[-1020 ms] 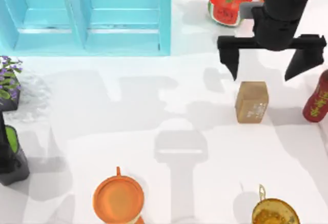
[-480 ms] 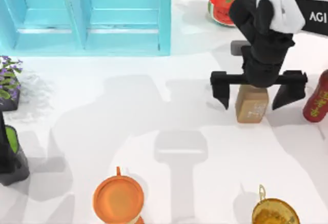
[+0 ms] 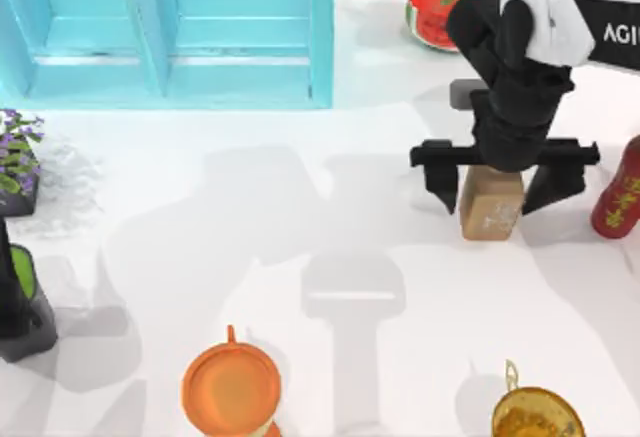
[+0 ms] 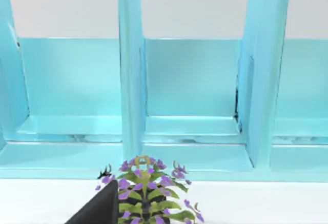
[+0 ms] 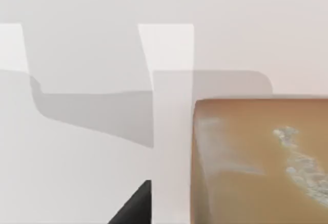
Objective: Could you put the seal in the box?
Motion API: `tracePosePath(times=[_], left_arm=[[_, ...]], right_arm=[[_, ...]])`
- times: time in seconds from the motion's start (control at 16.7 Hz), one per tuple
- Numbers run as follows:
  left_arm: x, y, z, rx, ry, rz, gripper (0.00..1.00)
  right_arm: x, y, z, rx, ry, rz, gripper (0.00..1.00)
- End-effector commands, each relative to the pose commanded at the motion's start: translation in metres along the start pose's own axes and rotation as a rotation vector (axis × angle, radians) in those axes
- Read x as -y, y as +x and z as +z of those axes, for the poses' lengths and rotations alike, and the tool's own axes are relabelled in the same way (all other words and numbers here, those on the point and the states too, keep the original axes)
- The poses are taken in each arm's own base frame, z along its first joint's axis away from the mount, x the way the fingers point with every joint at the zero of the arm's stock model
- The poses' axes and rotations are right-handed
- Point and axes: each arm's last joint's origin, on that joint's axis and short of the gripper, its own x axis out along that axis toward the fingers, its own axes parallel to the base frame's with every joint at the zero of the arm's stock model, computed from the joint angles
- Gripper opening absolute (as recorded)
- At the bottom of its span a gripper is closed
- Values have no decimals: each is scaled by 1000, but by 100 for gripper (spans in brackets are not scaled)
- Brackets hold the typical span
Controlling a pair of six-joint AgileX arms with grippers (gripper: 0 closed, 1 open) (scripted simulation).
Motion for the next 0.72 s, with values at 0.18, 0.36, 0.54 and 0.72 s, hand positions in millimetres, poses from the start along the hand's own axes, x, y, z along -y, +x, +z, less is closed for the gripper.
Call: tracePosePath(times=[0.18, 0.36, 0.54, 0.72], left_arm=[[0, 0, 0, 0, 0, 0, 100], [0, 0, 0, 0, 0, 0, 100], [0, 0, 0, 0, 0, 0, 100], [0, 0, 0, 0, 0, 0, 100]], right_arm=[[0, 0, 0, 0, 0, 0, 40], [0, 0, 0, 0, 0, 0, 17], [0, 0, 0, 0, 0, 0, 0], [0, 0, 0, 0, 0, 0, 0]])
